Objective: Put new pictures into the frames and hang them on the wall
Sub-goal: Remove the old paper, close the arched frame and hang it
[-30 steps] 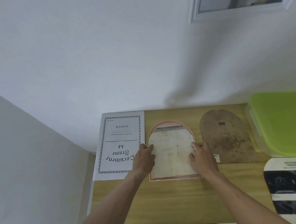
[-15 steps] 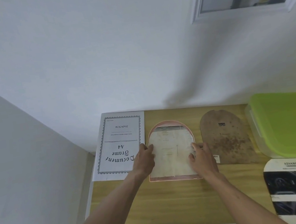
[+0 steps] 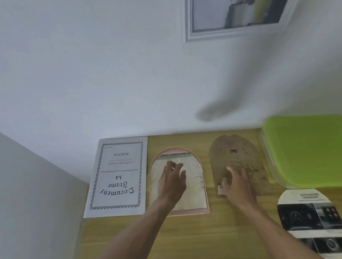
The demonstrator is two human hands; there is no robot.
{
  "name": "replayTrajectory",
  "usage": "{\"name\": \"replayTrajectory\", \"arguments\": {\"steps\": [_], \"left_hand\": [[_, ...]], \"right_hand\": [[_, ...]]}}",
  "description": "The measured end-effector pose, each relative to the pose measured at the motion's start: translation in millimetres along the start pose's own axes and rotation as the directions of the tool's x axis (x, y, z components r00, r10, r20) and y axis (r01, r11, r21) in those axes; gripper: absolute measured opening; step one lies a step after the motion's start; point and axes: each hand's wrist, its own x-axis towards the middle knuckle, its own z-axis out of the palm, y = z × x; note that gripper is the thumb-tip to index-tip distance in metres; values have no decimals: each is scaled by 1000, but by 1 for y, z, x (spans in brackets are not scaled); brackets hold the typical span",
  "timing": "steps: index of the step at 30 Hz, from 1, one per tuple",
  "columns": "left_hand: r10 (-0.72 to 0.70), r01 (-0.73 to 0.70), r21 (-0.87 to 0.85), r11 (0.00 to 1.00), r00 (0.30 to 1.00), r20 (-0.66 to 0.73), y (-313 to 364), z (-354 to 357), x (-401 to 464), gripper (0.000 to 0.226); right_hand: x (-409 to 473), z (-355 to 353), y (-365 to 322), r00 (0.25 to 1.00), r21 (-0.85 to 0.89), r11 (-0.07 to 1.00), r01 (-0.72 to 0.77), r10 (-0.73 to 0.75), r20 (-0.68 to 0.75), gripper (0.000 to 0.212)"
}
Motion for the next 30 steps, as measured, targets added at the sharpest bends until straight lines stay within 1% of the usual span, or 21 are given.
{"name": "replayTrajectory", "arguments": {"steps": [2, 4, 6, 8, 10, 12, 15, 17, 19, 20, 22, 24, 27, 29, 30], "left_hand": [[-33, 41, -82, 996, 995, 92, 34, 16, 1, 35], [-59, 86, -120, 989, 976, 208, 64, 35, -2, 40], [-104, 136, -95, 986, 953, 285, 91, 54, -5, 44], [-203, 235, -62, 970, 924, 324, 111, 70, -4, 47], [-329, 365, -49, 930, 883, 335, 125, 81, 0, 48], [-444, 481, -50, 875, 840, 312, 135, 87, 4, 47], [-569, 620, -134, 773, 771, 286, 142, 93, 10, 47], [-628, 685, -214, 696, 726, 281, 135, 100, 18, 52], [-655, 707, -268, 655, 707, 265, 124, 106, 26, 53], [-660, 703, -286, 651, 710, 245, 126, 103, 27, 48], [-634, 667, -306, 680, 744, 211, 134, 90, 27, 34], [-615, 642, -323, 696, 764, 195, 136, 81, 27, 31], [-596, 641, -425, 638, 762, 253, 123, 76, 25, 32], [-587, 648, -496, 578, 753, 299, 115, 68, 21, 32], [-571, 644, -535, 547, 755, 324, 113, 61, 18, 31]], "right_hand": [[7, -17, 19, 999, -95, 995, -33, 36, 22, 58], [13, -30, 40, 997, -191, 981, -31, 44, 65, 64], [18, -39, 57, 992, -248, 968, -37, 65, 104, 67], [24, -43, 68, 985, -265, 963, -59, 99, 138, 69], [29, -46, 73, 980, -270, 961, -57, 106, 171, 71], [32, -47, 78, 978, -260, 965, -43, 94, 186, 74], [34, -51, 85, 979, -226, 974, -34, 78, 190, 76], [34, -53, 88, 976, -231, 973, -15, 64, 210, 76], [35, -56, 90, 970, -233, 972, -9, 65, 235, 78], [36, -57, 90, 967, -220, 975, -19, 74, 245, 79], [38, -59, 89, 962, -178, 983, -48, 93, 258, 83], [38, -61, 89, 960, -137, 989, -63, 97, 264, 88], [35, -63, 88, 958, -95, 993, -76, 99, 269, 95], [35, -62, 88, 958, 7, 994, -112, 107, 266, 98], [35, -61, 89, 958, 89, 985, -145, 117, 262, 98]]}}
